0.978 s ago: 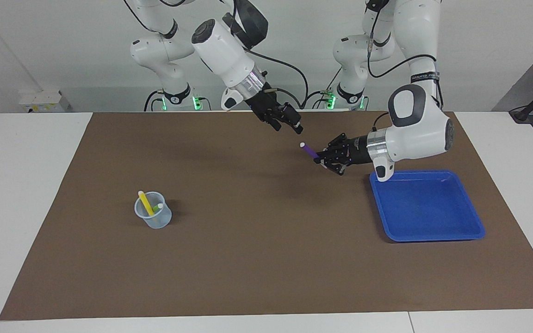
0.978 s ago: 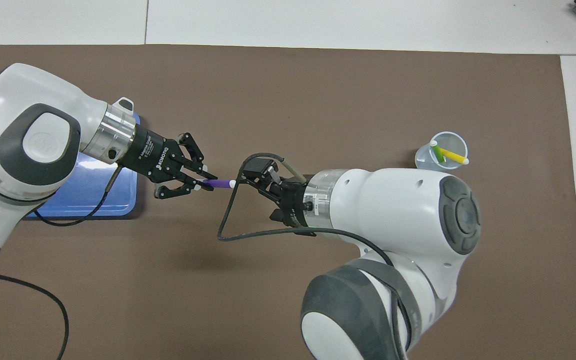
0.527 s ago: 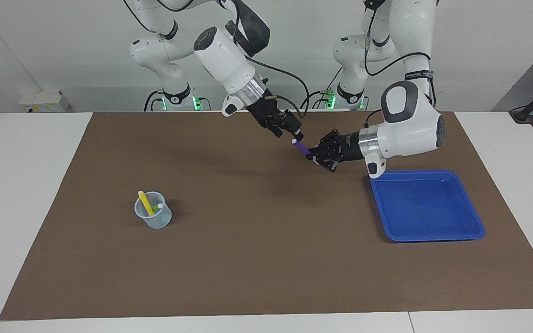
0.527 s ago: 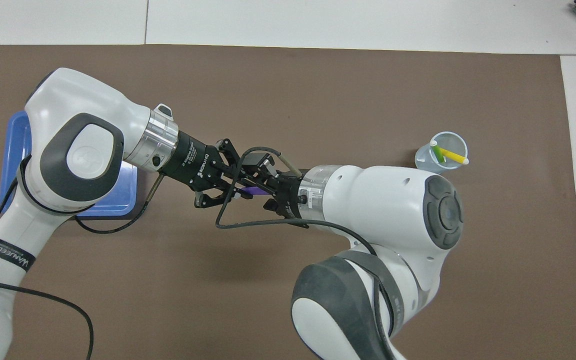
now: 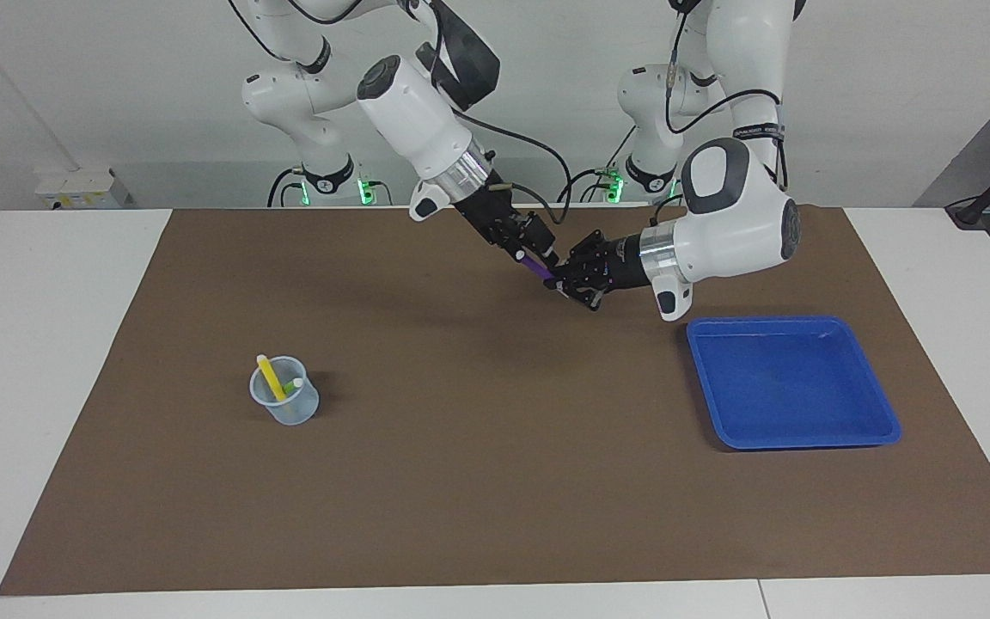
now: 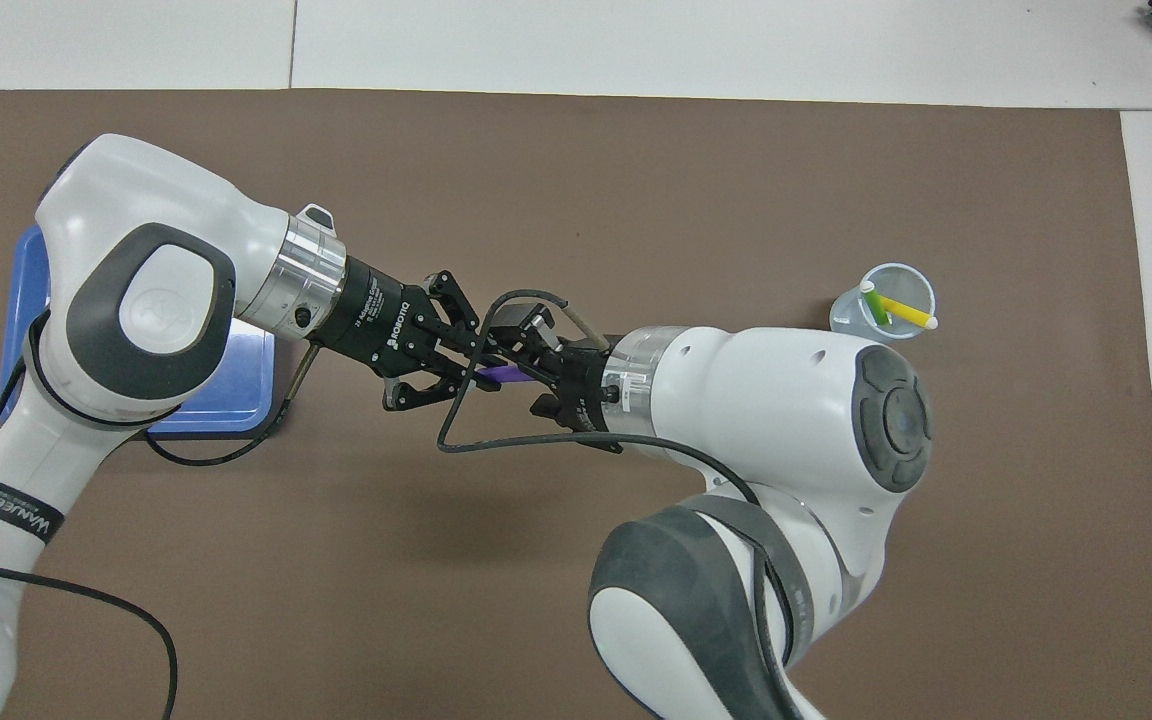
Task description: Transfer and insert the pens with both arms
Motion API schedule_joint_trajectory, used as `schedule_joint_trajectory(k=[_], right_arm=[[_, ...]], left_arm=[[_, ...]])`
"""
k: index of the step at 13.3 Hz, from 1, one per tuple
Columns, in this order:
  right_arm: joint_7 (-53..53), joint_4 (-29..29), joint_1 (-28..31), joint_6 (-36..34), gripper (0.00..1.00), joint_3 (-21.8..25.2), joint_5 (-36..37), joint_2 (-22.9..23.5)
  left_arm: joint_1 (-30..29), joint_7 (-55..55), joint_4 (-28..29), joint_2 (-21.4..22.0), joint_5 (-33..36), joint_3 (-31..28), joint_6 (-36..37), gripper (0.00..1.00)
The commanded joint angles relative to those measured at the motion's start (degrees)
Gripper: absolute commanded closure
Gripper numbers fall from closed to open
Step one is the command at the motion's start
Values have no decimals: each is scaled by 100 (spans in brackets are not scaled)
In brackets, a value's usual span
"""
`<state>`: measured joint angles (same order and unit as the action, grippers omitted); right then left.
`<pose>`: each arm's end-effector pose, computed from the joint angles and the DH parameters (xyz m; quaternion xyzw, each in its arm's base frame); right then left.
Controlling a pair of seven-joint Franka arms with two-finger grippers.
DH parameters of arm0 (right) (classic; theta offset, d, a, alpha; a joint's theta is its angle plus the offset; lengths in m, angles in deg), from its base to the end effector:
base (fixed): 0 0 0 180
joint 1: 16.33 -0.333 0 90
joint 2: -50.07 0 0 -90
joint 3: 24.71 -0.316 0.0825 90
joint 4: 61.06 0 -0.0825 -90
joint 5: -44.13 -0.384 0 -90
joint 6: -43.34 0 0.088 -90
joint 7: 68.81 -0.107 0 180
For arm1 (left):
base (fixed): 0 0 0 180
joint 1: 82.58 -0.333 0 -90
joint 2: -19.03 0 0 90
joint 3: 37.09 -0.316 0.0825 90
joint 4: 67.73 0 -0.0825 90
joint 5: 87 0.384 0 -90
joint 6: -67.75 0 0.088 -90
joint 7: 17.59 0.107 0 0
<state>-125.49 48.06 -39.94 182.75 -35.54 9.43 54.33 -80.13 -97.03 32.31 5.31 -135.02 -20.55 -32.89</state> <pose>0.5095 0.3479 0.5091 -0.8762 0.3542 0.0259 0.3257 0.5617 -0.2497 0.4540 0.7127 0.5524 -0.3849 0.1970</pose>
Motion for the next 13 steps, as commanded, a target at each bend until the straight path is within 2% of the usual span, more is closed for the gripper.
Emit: schedule_joint_trajectory(k=[1, 3, 8, 13], right_arm=[[202, -4, 85, -89, 34, -25, -116, -22], [202, -4, 85, -98, 49, -33, -116, -22], [202, -4, 85, -98, 100, -24, -204, -22], [193, -4, 85, -98, 100, -24, -204, -22]], left_arm=[[-26, -28, 174, 186, -102, -19, -52, 100], [-26, -28, 174, 186, -102, -19, -70, 100], [-26, -28, 182, 186, -94, -19, -79, 100], [-26, -36, 174, 186, -85, -28, -88, 100]])
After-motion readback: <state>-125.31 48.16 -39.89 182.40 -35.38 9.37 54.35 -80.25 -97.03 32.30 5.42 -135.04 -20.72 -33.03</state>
